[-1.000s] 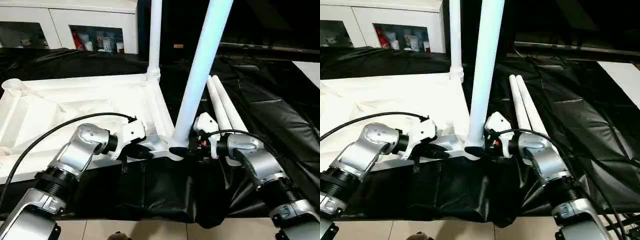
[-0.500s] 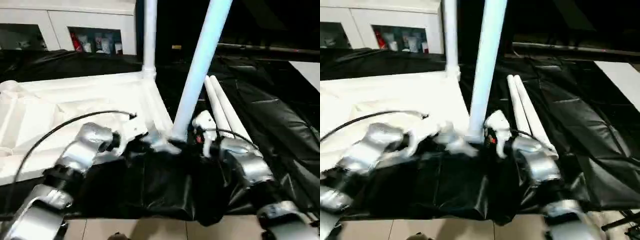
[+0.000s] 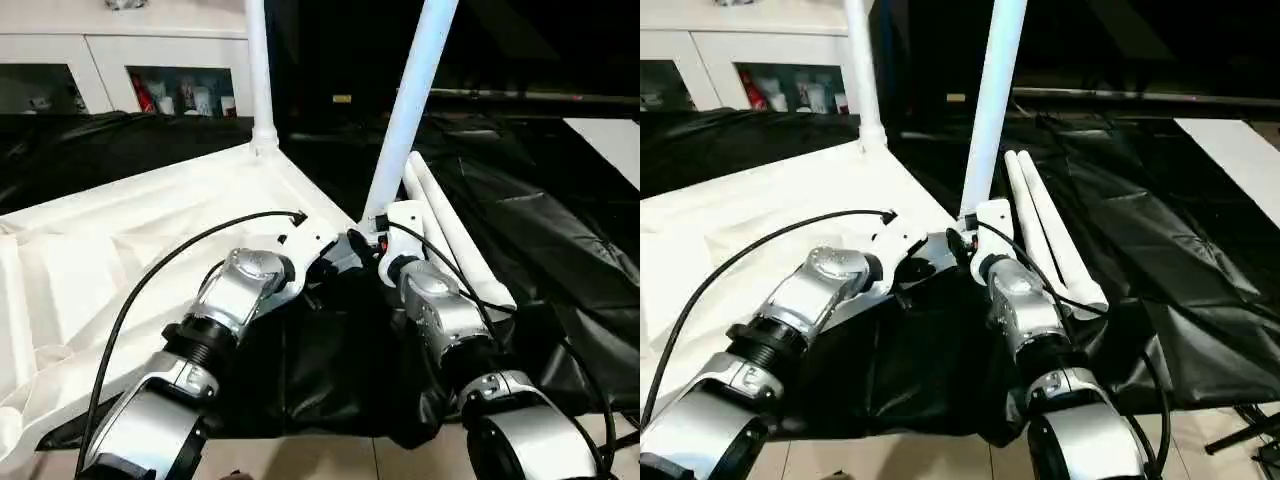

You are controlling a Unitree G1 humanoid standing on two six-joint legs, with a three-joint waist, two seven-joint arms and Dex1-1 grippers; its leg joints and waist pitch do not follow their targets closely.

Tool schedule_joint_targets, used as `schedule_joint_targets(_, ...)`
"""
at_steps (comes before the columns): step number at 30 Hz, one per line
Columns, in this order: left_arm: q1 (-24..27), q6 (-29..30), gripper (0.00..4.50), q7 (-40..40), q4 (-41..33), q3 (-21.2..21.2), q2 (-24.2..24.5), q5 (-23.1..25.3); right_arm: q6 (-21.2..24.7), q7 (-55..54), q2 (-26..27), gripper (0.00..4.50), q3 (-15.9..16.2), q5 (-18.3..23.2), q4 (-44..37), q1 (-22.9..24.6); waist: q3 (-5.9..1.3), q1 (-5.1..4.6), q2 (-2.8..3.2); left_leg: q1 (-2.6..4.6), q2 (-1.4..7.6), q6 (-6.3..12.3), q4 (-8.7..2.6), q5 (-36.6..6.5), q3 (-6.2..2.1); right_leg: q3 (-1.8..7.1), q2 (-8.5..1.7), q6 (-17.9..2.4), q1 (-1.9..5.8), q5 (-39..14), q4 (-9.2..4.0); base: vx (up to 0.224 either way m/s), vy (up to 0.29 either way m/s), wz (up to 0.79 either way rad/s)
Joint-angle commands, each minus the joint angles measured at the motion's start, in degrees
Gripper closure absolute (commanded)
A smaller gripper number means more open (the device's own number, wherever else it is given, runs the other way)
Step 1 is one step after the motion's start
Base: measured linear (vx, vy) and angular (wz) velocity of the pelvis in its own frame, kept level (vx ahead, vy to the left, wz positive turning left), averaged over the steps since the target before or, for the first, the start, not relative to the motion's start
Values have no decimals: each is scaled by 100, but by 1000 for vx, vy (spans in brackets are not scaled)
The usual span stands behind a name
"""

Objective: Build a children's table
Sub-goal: Rotate leg to tighten

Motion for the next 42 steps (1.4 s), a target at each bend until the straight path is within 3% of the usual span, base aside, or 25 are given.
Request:
schedule_joint_targets(1, 44, -170, 450, 280, 127, 159, 36, -31, -61, 297, 109, 70, 52, 87, 214, -106, -308, 3, -31, -17, 246, 185, -396, -755, -70, 278, -492, -1243, 283, -307, -502, 0, 0, 0)
schedule_joint_targets(2, 84, -230, 450, 96, 27, 150, 156, -75, -121, 567, 57, 70, 127, 90, 141, -161, -302, 3, -71, -19, 244, 203, -398, -779, -68, 274, -495, -1231, 277, -414, -504, 0, 0, 0)
schedule_joint_targets(5, 97, -235, 450, 60, -9, 148, 184, -85, -156, 627, 48, 50, 145, 85, 154, -189, -313, -19, -43, -33, 248, 243, -393, -657, -70, 274, -495, -1238, 278, -278, -489, 0, 0, 0)
schedule_joint_targets(6, 144, -305, 450, -112, -101, 123, 272, -113, -146, 859, -44, 30, 240, 47, 8, -165, -325, -26, -103, -34, 243, 289, -379, -548, -56, 275, -491, -1265, 288, -120, -476, 0, 0, 0)
schedule_joint_targets(8, 144, -305, 450, -112, -101, 123, 272, -113, -146, 859, -44, 30, 240, 47, 8, -165, -329, -16, -67, -45, 243, 372, -366, -404, -54, 272, -498, -1309, 288, 88, -448, 0, 0, 0)
schedule_joint_targets(10, 289, -593, 450, -636, -282, 21, 601, -132, -63, 1650, -477, 30, 486, -9, -586, 26, -337, -1, -122, -69, 229, 516, -348, -236, -51, 257, -482, -1304, 315, 312, -434, 0, 0, 0)
schedule_joint_targets(13, 463, -907, 450, -1409, -510, -65, 1015, -252, 93, 2728, -1097, 30, 689, 7, -1251, 307, -359, 32, -113, -81, 249, 668, -313, -68, -47, 261, -472, -1228, 299, 670, -380, 0, 0, 0)
schedule_joint_targets(15, 538, -1021, 450, -1822, -685, -90, 1170, -406, 37, 3155, -1334, 30, 803, -71, -1375, 393, -360, 64, -101, -77, 246, 725, -297, -5, -37, 256, -464, -1299, 277, 844, -354, 0, 0, 0)
schedule_joint_targets(21, 679, -1002, 450, -2567, -1078, -221, 1468, -606, 126, 3848, -1643, 30, 928, 52, -1631, 508, -339, 65, -82, -42, 288, 558, -323, -251, -26, 258, -478, -1525, 248, 633, -364, 0, 0, 0)
schedule_joint_targets(24, 733, -924, 450, -2945, -1282, -252, 1559, -764, 361, 4363, -1838, 30, 1082, 205, -1940, 616, -334, 95, -83, -44, 278, 587, -320, -214, -22, 259, -459, -1515, 257, 759, -357, 0, 0, 0)
schedule_joint_targets(30, 730, -1006, 450, -3157, -1321, -267, 1576, -791, 322, 4597, -1922, 30, 1191, 66, -1992, 651, -331, 140, -84, -38, 277, 473, -322, -309, -18, 261, -471, -1494, 249, 554, -372, 0, 0, 0)
schedule_joint_targets(31, 726, -1001, 450, -3162, -1318, -257, 1567, -785, 329, 4640, -1905, 57, 1186, 64, -1982, 642, -336, 149, -85, -33, 278, 449, -322, -307, -20, 260, -470, -1488, 251, 544, -369, 0, 0, 0)
schedule_joint_targets(33, 727, -995, 450, -3163, -1331, -261, 1570, -783, 329, 4666, -1894, 57, 1186, 62, -1975, 636, -343, 152, -85, -38, 275, 452, -317, -245, -22, 258, -463, -1493, 254, 652, -353, 0, 0, 0)
schedule_joint_targets(42, 728, -995, 450, -3176, -1333, -266, 1569, -765, 376, 4820, -1942, 140, 1279, 65, -2032, 695, -352, 165, -103, -51, 267, 503, -303, -155, -24, 250, -461, -1496, 269, 784, -337, 0, 0, 0)
